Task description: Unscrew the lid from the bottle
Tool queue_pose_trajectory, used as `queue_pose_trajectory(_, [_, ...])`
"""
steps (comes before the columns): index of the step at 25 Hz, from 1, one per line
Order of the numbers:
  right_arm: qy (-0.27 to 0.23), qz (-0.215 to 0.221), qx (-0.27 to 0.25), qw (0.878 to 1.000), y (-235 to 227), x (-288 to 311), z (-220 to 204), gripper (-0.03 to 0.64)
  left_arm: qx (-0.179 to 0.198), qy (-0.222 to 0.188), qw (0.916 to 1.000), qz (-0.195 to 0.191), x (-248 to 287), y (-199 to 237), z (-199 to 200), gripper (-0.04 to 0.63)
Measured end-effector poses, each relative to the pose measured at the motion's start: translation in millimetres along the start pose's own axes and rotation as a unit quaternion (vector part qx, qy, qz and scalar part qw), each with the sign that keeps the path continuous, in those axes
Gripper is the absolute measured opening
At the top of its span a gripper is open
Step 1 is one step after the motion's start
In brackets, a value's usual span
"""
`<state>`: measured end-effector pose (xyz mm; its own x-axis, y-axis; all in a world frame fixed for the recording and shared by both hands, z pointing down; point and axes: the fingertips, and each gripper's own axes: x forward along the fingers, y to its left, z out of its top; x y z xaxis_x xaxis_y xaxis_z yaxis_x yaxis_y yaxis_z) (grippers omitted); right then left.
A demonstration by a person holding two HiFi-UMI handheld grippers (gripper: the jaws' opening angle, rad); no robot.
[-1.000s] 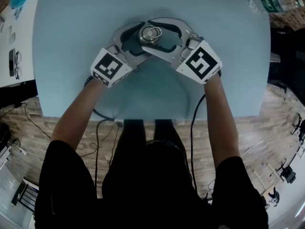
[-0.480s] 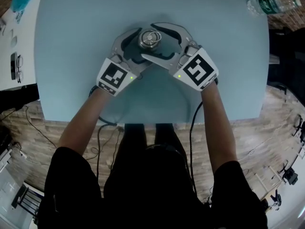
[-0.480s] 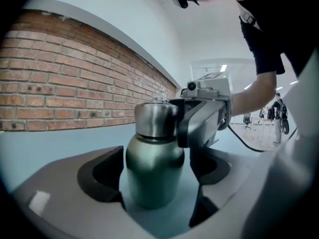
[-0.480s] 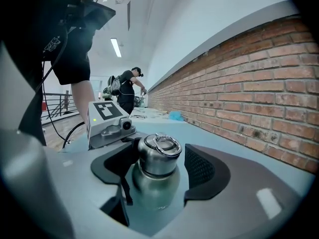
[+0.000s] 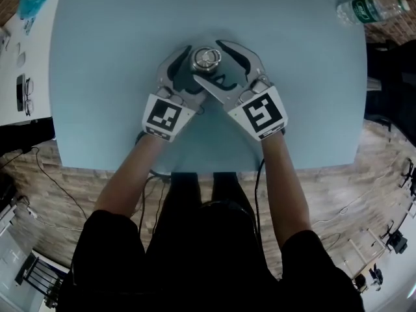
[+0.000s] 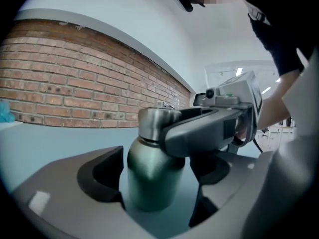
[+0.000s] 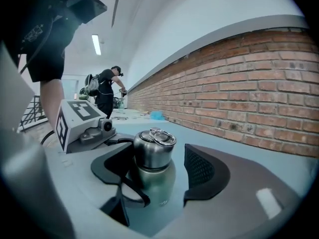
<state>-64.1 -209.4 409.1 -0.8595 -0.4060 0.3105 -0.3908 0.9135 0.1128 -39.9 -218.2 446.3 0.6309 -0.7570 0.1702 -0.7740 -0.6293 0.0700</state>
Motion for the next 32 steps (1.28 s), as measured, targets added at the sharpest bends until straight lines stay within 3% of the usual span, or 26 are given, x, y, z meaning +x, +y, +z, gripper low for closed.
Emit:
queue_pose_trajectory(11, [-0.017, -0.12, 0.084, 0.989, -2.6, -7.4, -0.4, 0.299, -0.012, -0.011, 0.9984, 0.055, -3.9, 1.6, -2.1, 0.399])
queue_pose_trajectory(19, [-0.012, -0.146, 0.081, 0.986, 0.8, -4.4, 1.8, 0.299, -0.01, -0.018, 0.9979, 0.062, 0.3, -0.3, 1.8, 0.396])
queue_pose_trajectory(32, [-0.015, -0.147, 0.066, 0.987, -1.4, 6.1, 10.0, 0.295, 0.002, -0.014, 0.9983, 0.057, 6.3, 3.6, 4.0, 0.371])
